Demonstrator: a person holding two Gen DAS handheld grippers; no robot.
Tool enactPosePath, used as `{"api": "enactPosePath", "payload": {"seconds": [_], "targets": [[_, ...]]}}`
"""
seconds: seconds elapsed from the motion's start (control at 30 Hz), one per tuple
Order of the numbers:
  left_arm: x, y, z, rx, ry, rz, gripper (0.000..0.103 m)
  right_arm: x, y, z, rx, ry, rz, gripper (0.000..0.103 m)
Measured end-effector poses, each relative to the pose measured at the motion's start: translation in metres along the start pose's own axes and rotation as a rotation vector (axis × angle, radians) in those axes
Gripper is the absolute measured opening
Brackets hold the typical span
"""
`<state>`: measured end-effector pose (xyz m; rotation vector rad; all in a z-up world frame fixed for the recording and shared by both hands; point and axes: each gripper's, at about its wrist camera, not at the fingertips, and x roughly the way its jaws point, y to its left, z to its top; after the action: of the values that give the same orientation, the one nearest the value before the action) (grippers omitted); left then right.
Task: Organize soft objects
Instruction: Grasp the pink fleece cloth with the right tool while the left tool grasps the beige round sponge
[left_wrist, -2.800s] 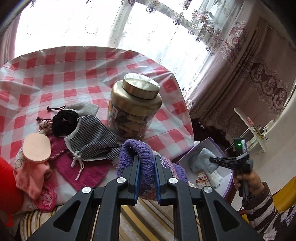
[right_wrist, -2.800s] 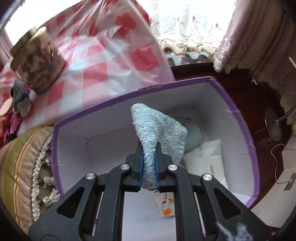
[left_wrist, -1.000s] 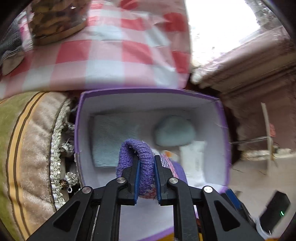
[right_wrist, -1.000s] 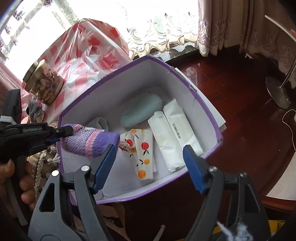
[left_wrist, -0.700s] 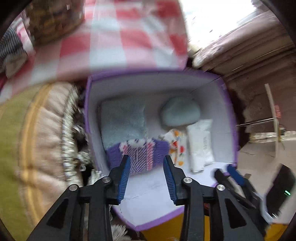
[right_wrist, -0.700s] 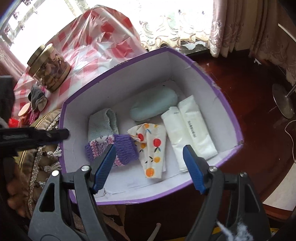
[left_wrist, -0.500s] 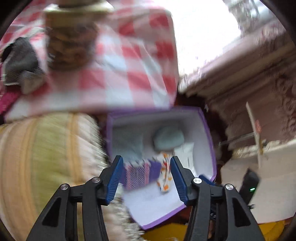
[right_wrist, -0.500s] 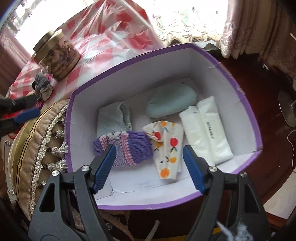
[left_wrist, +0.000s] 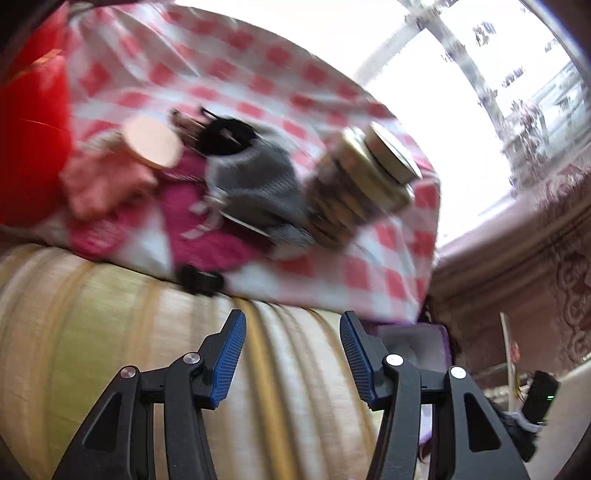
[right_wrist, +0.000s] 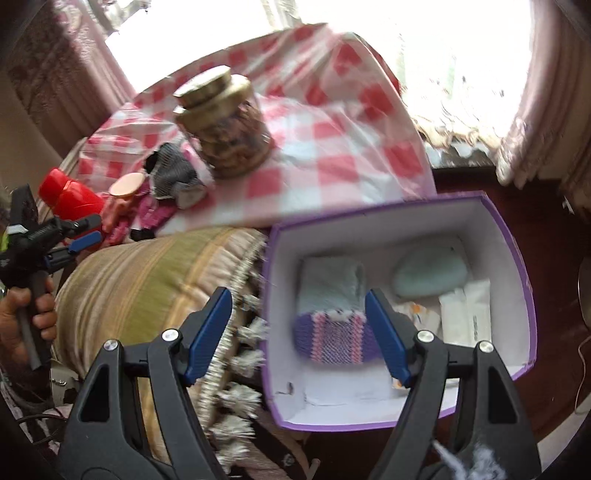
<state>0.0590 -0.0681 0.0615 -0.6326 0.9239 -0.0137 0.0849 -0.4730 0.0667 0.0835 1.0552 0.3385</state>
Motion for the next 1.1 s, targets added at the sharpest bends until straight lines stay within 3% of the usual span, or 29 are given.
{"api": "enactPosePath", "payload": {"seconds": [0.27,0.47,0.8,0.93,1.1], "targets": [[-0.039,0.088,0.01,-0.078,-0.095,0.082,0.054,-0.019,0.071,0.029,-0.136,-0.052,0.043,0.079],[-0.053,0.12,0.019,-0.096,-0.144,0.115,0.054,-0.008,0.12,0.05,-0.223,-0.042,0.066,0.079],[-0.04,0.126,0.034,-0.041,-0.13,0.092,0.054,0.039,0.2,0.076,-0.356,0.033,0.134,0.08],[-0.038,0.121,0.056,-0.009,-0.151,0.057,0.054,0.071,0.236,0.087,-0.382,0.079,0.184,0.08],[-0.009,0.103,0.099,0.09,-0.142,0.09,0.054,0.114,0.28,0.091,-0.412,0.148,0.26,0.08]]}}
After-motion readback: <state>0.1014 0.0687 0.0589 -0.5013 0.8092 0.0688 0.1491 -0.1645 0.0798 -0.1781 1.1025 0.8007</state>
